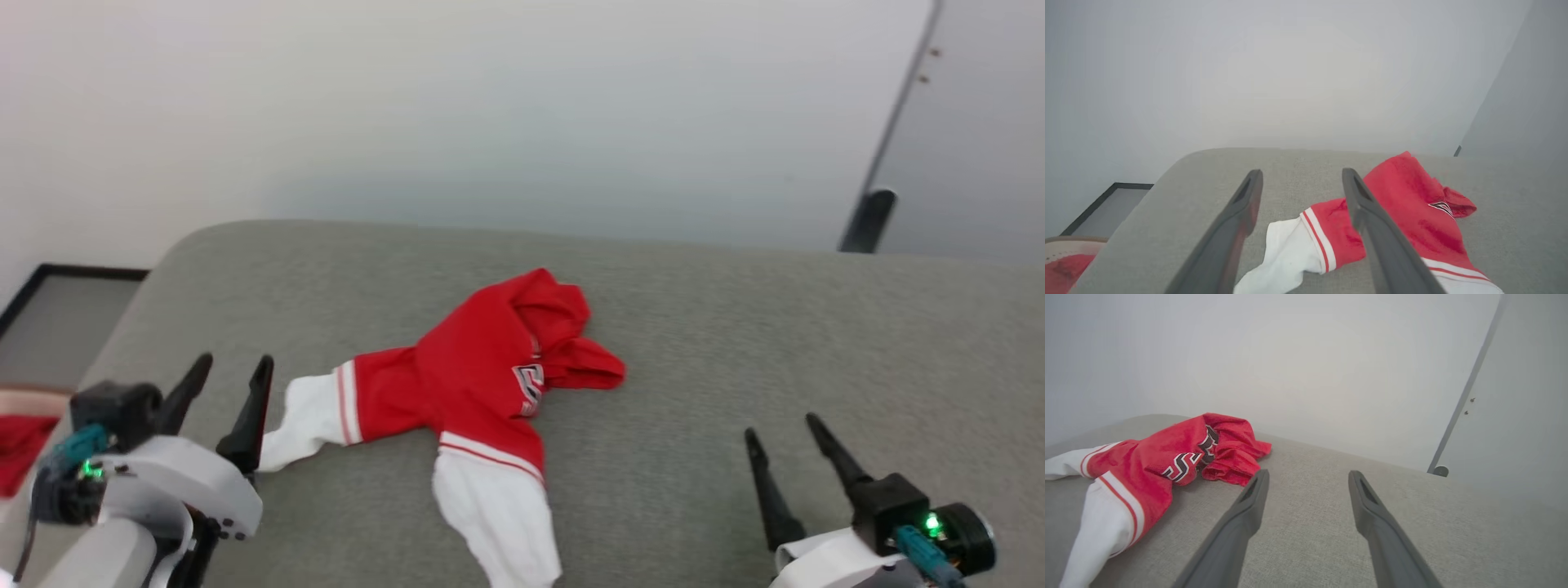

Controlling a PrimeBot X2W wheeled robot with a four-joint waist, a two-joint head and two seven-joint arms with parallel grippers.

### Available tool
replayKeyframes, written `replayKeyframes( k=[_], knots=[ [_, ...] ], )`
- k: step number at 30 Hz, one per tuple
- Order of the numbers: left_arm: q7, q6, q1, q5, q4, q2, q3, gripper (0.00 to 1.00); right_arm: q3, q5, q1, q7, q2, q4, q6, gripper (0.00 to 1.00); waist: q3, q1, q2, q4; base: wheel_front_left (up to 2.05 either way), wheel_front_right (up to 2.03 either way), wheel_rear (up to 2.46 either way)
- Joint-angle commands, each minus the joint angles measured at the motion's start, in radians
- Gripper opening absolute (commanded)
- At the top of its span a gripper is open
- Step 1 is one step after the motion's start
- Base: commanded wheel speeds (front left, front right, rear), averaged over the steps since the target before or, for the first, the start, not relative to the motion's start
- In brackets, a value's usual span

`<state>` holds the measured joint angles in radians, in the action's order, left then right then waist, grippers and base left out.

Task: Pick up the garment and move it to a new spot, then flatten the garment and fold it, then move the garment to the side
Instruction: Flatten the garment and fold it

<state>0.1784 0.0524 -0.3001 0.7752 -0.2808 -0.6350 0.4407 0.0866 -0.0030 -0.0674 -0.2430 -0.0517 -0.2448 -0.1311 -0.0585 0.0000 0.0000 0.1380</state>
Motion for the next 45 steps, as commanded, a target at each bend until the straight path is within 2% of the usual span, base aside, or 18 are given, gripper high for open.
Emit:
replayKeyframes(
  k=[1,5,14,21,29,37,38,39,45],
  knots=[
    [0.016,-0.002,0.017,0.024,-0.027,0.017,-0.017,1.0,0.014,0.019,0.007,0.02,0.001,-0.01,0.001,1.0,-0.02,0.0,0.0,0.074,0.0,0.0,0.0],
    [0.044,0.006,0.032,0.062,-0.097,0.043,-0.053,1.0,0.074,0.07,0.002,0.124,-0.01,-0.03,0.001,1.0,-0.032,0.0,0.0,0.142,0.0,0.0,0.0],
    [0.049,0.006,0.065,0.104,-0.177,0.08,-0.072,1.0,0.202,0.25,-0.024,0.476,-0.029,0.001,0.001,1.0,-0.055,0.0,0.0,0.275,0.0,0.0,0.0],
    [0.071,0.014,0.087,0.107,-0.173,0.104,-0.093,1.0,0.258,0.288,-0.071,0.657,-0.041,0.051,0.001,1.0,-0.022,0.0,0.0,0.311,0.0,0.0,0.0],
    [0.084,0.001,0.107,0.112,-0.172,0.156,-0.12,1.0,0.288,0.214,-0.119,0.774,-0.042,-0.022,0.001,1.0,0.018,0.0,0.0,0.333,0.0,0.0,0.0],
    [0.087,-0.02,0.107,0.122,-0.181,0.2,-0.148,1.0,0.332,0.181,-0.175,0.757,-0.017,-0.17,0.001,1.0,0.04,0.0,0.0,0.345,0.0,0.0,0.0],
    [0.087,-0.023,0.106,0.119,-0.184,0.203,-0.15,1.0,0.331,0.188,-0.182,0.749,-0.013,-0.19,0.001,0.31,0.041,0.0,0.0,0.346,0.0,0.0,0.0],
    [0.087,-0.026,0.105,0.114,-0.187,0.205,-0.153,1.0,0.338,0.188,-0.194,0.746,-0.012,-0.211,0.001,0.0,0.042,0.0,0.0,0.346,0.0,0.0,0.0],
    [0.087,-0.047,0.114,0.104,-0.198,0.217,-0.18,1.0,0.329,0.216,-0.23,0.709,-0.006,-0.268,0.001,0.0,0.035,0.0,0.0,0.342,0.0,0.0,0.0]
  ],
)
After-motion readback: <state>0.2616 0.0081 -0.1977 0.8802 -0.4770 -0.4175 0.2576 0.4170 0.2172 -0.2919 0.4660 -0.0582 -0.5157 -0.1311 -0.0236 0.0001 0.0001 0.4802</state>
